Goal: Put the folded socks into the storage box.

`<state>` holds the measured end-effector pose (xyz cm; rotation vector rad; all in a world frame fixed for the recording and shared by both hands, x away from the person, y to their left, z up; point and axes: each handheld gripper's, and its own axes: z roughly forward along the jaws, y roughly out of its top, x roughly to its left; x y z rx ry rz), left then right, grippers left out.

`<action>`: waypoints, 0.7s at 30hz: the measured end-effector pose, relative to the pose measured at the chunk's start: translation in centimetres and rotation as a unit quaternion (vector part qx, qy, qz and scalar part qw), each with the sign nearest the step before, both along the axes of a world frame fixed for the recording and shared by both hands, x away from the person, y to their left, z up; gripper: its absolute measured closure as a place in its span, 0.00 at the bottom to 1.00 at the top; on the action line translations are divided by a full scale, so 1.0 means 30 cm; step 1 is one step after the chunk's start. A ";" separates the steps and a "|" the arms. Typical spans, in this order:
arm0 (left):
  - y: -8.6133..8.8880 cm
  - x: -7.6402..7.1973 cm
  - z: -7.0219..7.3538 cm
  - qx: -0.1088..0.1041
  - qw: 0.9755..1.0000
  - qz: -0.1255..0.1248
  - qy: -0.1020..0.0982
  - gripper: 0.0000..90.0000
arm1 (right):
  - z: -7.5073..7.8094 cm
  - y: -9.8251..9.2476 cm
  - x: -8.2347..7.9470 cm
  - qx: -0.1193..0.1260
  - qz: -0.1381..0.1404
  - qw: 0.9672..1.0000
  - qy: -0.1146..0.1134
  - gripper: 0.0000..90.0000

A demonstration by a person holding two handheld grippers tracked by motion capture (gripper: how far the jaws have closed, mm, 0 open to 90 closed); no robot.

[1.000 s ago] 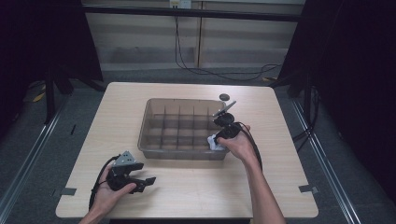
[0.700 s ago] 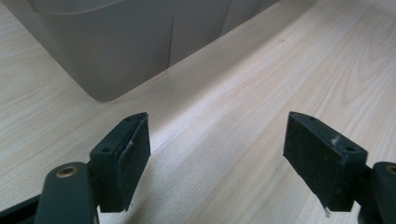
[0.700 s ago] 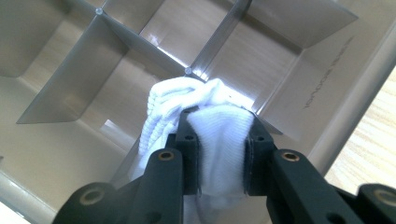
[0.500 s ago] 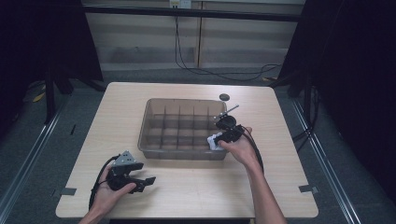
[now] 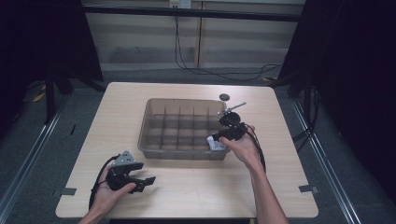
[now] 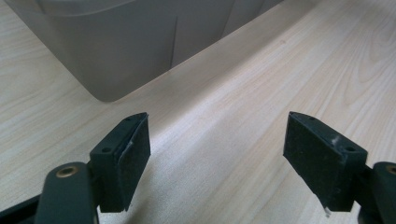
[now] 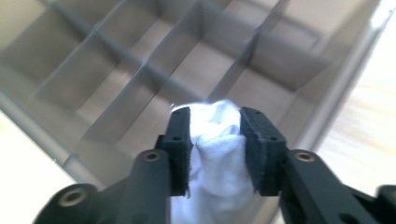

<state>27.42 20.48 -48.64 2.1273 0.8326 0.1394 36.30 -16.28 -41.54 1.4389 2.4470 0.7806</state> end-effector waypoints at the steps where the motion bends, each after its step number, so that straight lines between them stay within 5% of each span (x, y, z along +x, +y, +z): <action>1: 0.000 0.000 0.000 0.000 1.000 0.000 0.000 0.25 | -0.008 0.009 0.000 -0.010 0.001 1.000 0.008 0.81; 10: -0.001 -0.002 0.001 0.001 1.000 -0.001 0.000 0.25 | -0.051 0.031 0.031 -0.045 -0.006 0.998 0.051 0.89; 15: -0.001 0.000 -0.001 0.002 1.000 -0.002 0.000 0.25 | -0.089 0.030 0.054 -0.054 -0.017 0.997 0.057 0.90; 21: -0.001 -0.002 -0.001 0.001 1.000 -0.002 0.001 0.25 | -0.094 0.035 0.065 -0.064 -0.015 0.997 0.034 0.90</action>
